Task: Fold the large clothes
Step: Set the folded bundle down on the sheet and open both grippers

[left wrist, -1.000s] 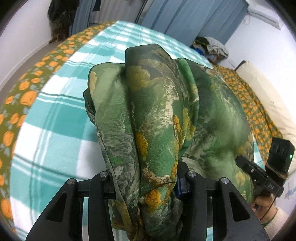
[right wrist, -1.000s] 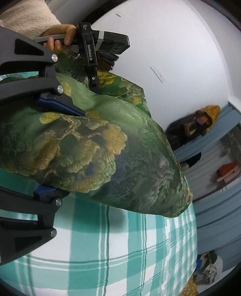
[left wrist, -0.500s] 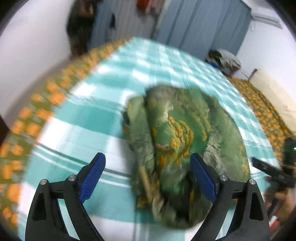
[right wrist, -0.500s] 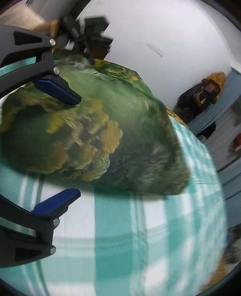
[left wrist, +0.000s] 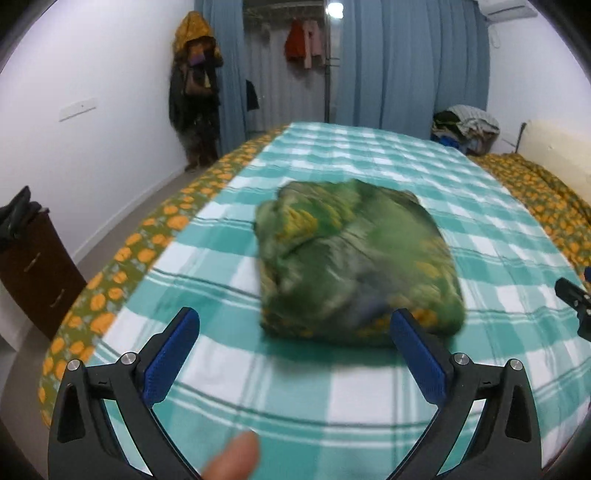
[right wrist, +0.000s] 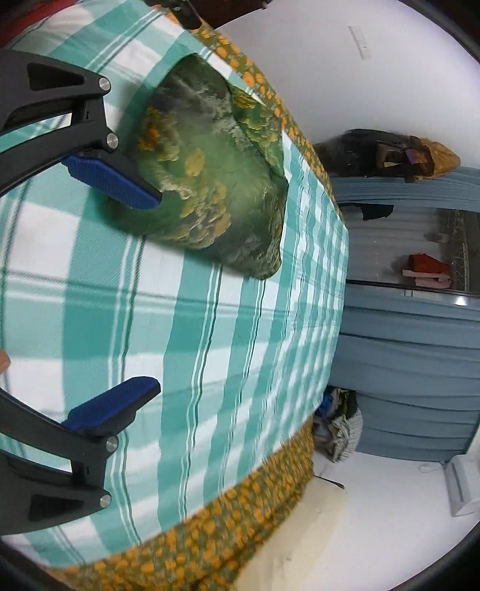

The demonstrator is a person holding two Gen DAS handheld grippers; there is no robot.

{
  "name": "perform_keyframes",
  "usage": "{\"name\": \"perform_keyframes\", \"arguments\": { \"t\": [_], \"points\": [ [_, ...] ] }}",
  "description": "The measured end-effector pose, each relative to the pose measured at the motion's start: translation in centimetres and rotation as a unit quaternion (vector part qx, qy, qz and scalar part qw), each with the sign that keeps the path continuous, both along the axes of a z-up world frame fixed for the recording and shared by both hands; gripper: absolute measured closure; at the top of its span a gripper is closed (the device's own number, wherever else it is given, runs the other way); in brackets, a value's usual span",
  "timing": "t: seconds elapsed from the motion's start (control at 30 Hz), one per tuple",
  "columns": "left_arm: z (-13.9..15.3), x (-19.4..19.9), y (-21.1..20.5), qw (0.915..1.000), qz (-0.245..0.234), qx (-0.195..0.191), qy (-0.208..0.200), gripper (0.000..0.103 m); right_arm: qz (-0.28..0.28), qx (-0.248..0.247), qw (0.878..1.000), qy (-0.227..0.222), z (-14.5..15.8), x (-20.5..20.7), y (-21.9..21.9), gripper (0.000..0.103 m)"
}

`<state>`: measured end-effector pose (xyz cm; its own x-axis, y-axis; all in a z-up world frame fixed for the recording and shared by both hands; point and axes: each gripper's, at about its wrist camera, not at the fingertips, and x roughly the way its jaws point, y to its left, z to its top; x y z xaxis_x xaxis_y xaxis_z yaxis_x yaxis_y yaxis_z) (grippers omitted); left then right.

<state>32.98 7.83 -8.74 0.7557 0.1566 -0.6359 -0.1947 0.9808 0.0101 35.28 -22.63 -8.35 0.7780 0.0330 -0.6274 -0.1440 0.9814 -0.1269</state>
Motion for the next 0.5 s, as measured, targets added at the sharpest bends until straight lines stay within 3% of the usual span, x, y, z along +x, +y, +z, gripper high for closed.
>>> {"name": "perform_keyframes", "arguments": {
  "t": [0.27,0.5],
  "points": [
    [1.4,-2.0,-2.9,0.9981,-0.013,-0.06,0.004,0.0,0.015,-0.001,1.0,-0.006,0.7,-4.1,-0.1,0.008],
    [3.5,-4.6,-5.1,0.9999,-0.013,0.001,-0.002,0.0,0.023,0.08,0.996,-0.032,2.1,-6.9,-1.5,0.008]
  ]
}}
